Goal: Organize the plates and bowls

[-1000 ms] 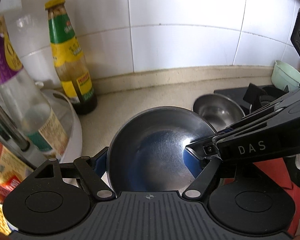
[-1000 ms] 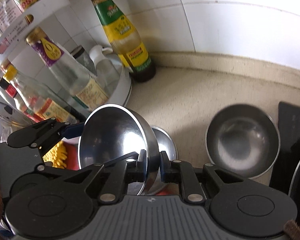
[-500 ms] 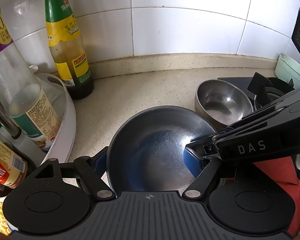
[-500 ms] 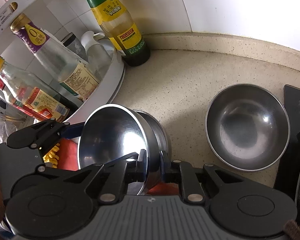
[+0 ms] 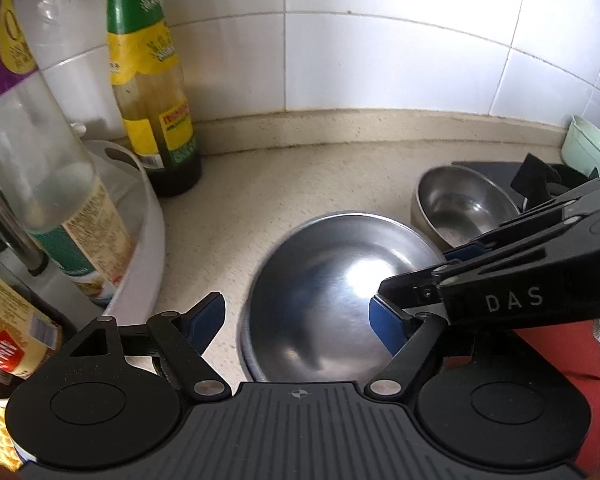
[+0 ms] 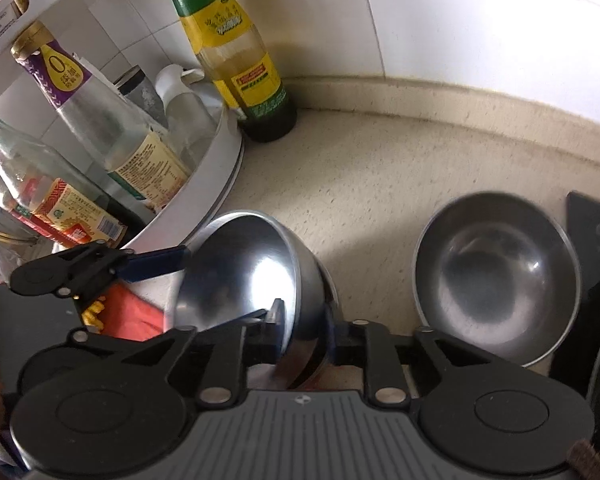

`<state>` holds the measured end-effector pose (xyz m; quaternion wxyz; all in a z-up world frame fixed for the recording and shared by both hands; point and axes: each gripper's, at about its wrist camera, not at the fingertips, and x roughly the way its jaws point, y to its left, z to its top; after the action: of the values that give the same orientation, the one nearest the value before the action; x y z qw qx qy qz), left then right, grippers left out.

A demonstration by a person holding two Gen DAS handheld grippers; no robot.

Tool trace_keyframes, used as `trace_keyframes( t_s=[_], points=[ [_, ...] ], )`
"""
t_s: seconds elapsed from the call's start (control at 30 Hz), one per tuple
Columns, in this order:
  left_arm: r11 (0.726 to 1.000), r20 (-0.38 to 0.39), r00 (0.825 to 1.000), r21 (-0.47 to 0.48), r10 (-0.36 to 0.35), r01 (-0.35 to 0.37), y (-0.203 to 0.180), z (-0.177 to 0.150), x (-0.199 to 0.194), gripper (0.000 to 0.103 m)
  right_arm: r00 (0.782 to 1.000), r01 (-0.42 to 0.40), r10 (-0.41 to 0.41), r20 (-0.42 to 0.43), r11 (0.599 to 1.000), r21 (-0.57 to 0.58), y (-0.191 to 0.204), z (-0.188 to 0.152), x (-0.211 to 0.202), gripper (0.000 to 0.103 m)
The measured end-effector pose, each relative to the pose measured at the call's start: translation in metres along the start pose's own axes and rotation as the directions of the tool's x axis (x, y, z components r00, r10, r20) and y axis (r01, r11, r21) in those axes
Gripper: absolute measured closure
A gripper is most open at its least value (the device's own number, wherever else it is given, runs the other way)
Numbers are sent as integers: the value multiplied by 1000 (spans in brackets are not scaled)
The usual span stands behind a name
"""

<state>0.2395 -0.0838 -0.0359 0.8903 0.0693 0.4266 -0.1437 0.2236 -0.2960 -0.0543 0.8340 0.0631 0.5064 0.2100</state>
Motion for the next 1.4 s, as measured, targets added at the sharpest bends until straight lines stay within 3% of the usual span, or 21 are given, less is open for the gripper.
trace_keyframes(
  t_s=[0.27, 0.6, 0.77, 0.9, 1.27, 1.4],
  points=[
    [1000, 44, 999, 8, -3, 3, -7, 5, -13, 18, 996, 29, -27, 82, 999, -21, -2, 2, -26, 78],
    [991, 111, 993, 125, -52, 38, -55, 41, -16, 15, 977, 109, -131, 166, 984, 138, -63, -19, -62, 78],
    [983, 42, 993, 156, -108, 100, -81, 62, 15, 12, 972, 111, -155, 175, 965, 238, -101, -28, -70, 78],
    [976, -6, 995, 191, -103, 102, -96, 67, 43, 10, 977, 83, -135, 164, 953, 291, -118, -32, -62, 78],
    [974, -85, 989, 184, -121, 135, -95, 71, 84, 11, 990, 40, -86, 114, 933, 358, -148, -29, -29, 77],
    [970, -128, 983, 189, -130, 153, -98, 71, 92, 15, 993, 31, -70, 95, 932, 361, -151, -27, -18, 87]
  ],
)
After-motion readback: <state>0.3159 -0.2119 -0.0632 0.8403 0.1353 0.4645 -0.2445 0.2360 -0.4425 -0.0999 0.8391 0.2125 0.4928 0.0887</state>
